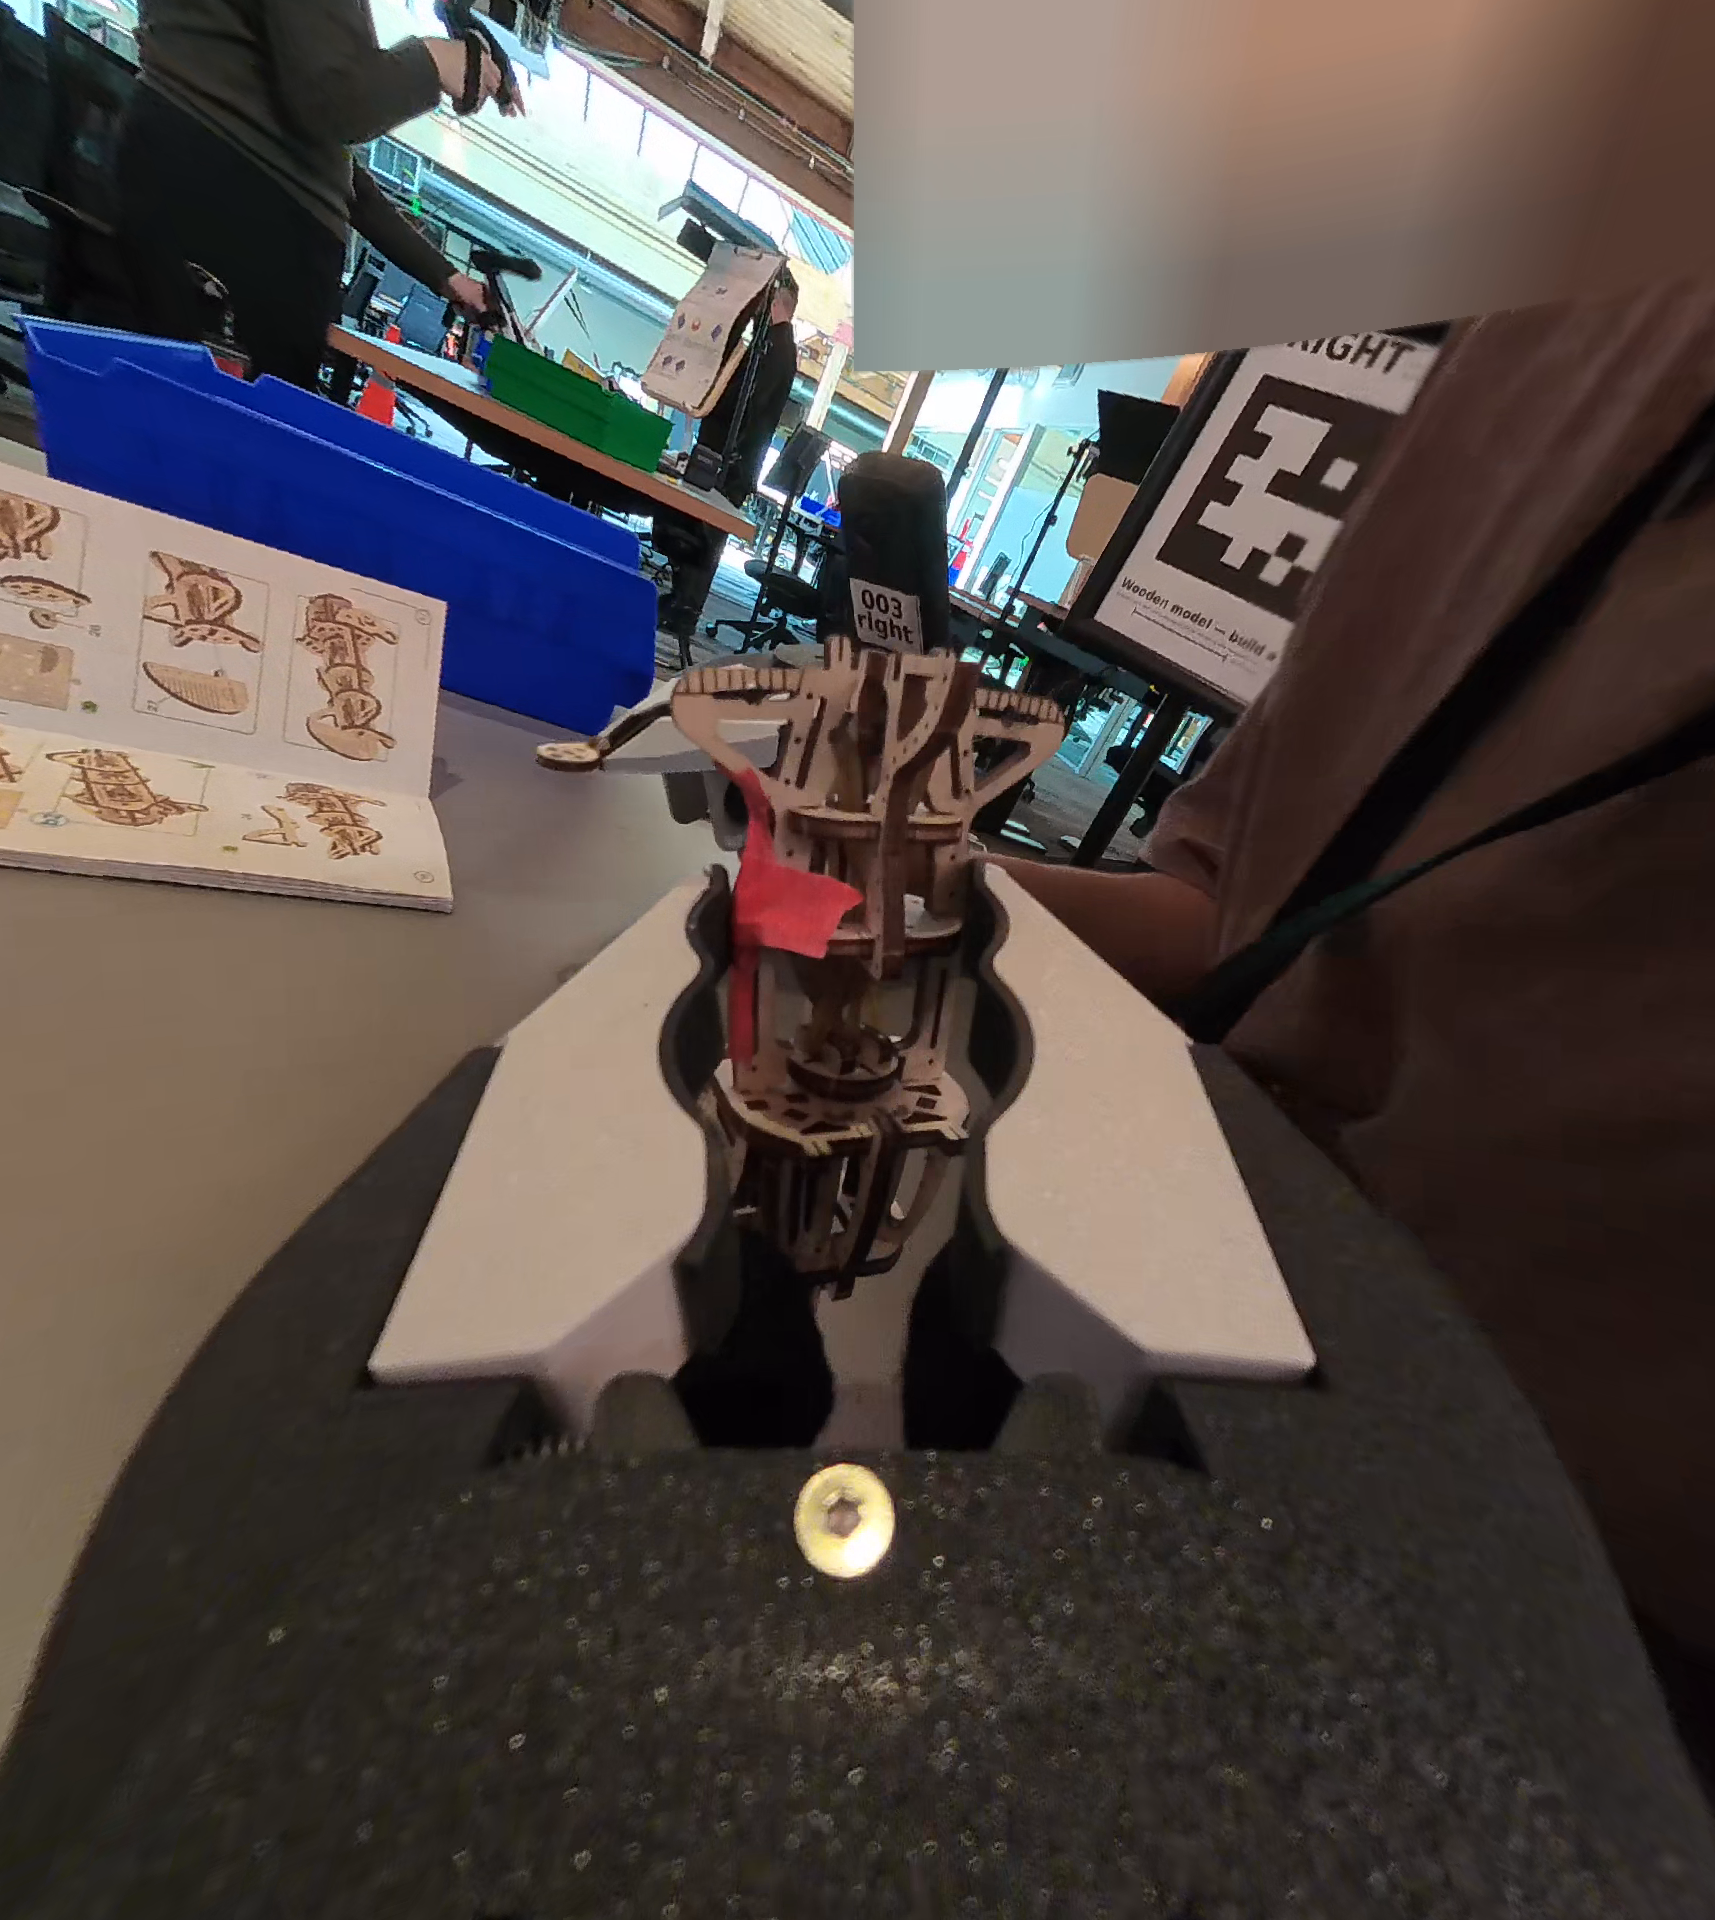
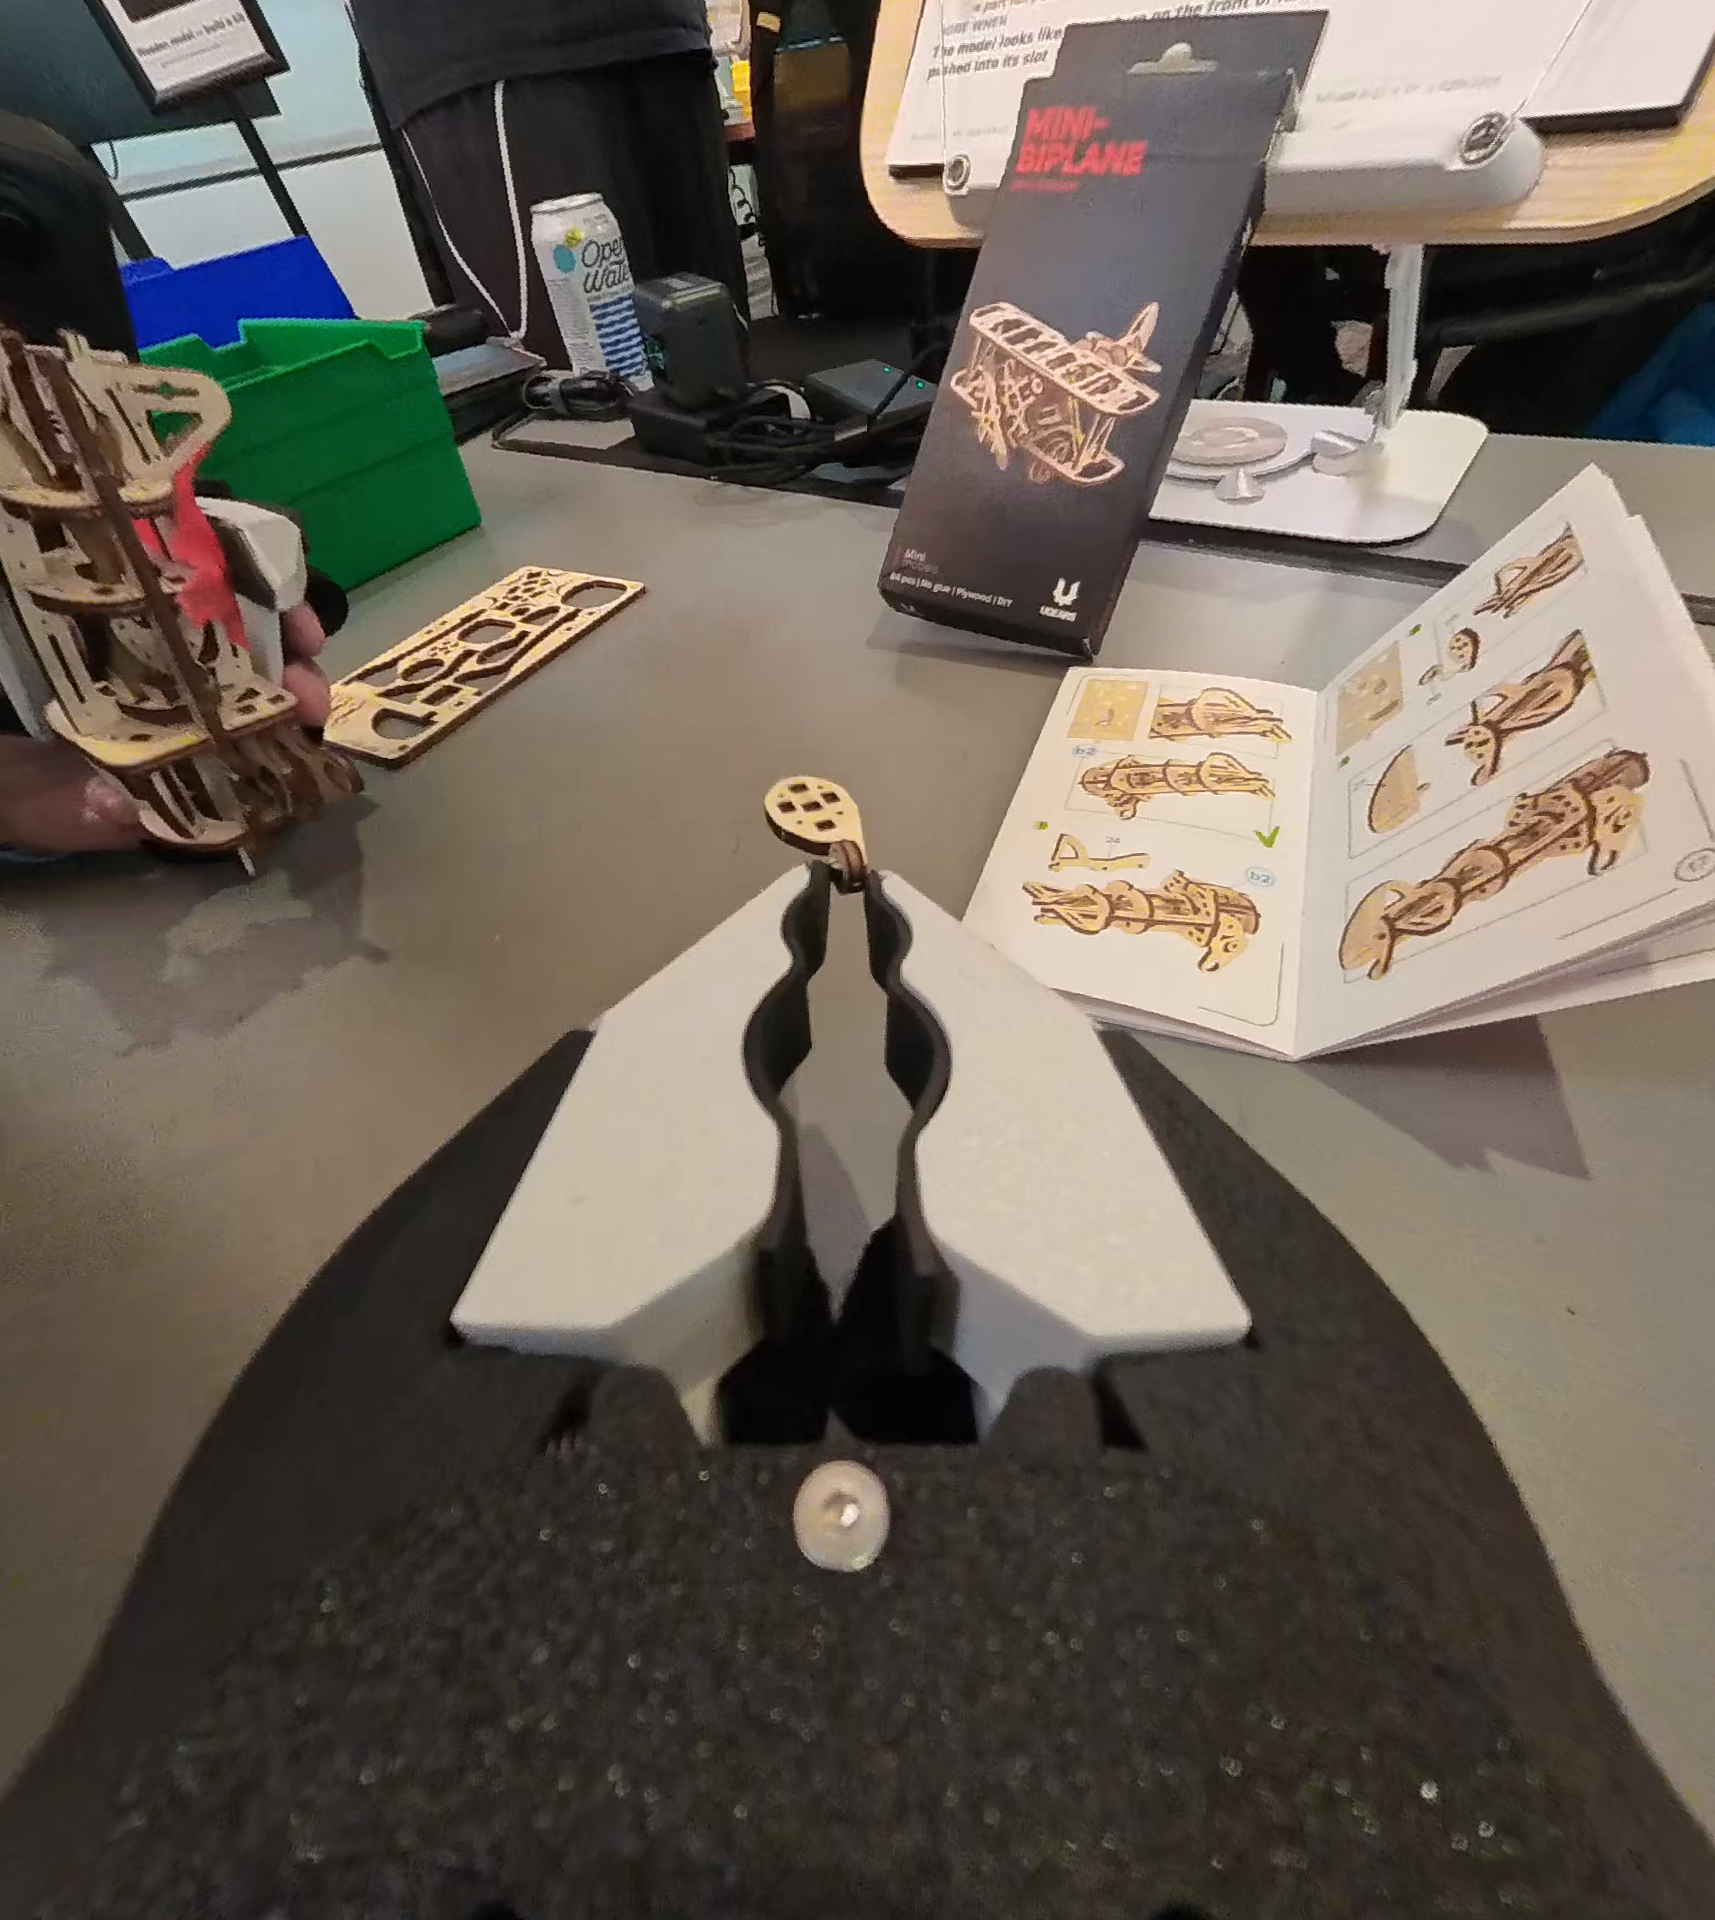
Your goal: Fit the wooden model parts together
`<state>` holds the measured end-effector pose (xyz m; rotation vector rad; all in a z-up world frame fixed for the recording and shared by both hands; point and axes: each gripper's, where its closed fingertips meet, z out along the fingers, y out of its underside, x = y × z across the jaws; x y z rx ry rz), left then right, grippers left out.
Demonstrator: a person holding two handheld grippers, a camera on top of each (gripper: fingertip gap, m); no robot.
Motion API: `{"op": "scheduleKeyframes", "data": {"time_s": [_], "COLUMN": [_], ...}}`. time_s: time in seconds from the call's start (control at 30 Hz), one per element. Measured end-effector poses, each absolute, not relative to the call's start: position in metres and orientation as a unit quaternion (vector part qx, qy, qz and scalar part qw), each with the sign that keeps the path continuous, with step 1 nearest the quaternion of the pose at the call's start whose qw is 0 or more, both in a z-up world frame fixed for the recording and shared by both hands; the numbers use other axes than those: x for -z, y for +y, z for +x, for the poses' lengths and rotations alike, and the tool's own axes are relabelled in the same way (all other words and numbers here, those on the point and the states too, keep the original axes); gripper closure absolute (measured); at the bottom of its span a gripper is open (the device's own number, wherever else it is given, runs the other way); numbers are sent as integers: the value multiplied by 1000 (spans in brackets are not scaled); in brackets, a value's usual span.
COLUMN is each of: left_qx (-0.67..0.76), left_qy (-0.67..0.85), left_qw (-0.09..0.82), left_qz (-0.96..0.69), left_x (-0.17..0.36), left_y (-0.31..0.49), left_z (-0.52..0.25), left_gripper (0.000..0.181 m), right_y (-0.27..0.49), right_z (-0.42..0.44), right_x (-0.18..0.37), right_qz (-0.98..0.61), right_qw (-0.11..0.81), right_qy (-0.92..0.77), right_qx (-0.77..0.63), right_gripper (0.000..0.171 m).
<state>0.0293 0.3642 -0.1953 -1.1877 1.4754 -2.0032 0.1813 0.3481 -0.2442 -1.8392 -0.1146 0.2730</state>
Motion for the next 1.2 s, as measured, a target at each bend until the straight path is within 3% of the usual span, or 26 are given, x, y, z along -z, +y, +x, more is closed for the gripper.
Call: {"op": "scheduleKeyframes", "data": {"time_s": [0.37, 0.57, 0.87, 1.2], "left_qx": [734, 730, 737, 740], "left_qy": [505, 511, 525, 533], "left_qw": [192, 197, 187, 177], "left_qz": [-412, -409, -382, -369], "left_x": [188, 189, 186, 186], "left_y": [361, 360, 346, 341], "left_z": [31, 31, 26, 24], "left_gripper": [139, 139, 139, 139], "right_y": [345, 339, 352, 360], "right_z": [181, 157, 56, 29], "right_x": [239, 204, 138, 151], "right_qz": [-782, -708, -704, -716], "right_qw": [612, 680, 656, 619], "right_qy": [-50, -51, -162, -183], "right_qx": [-110, -186, -220, -265], "right_gripper": [165, 166, 166, 166]}}
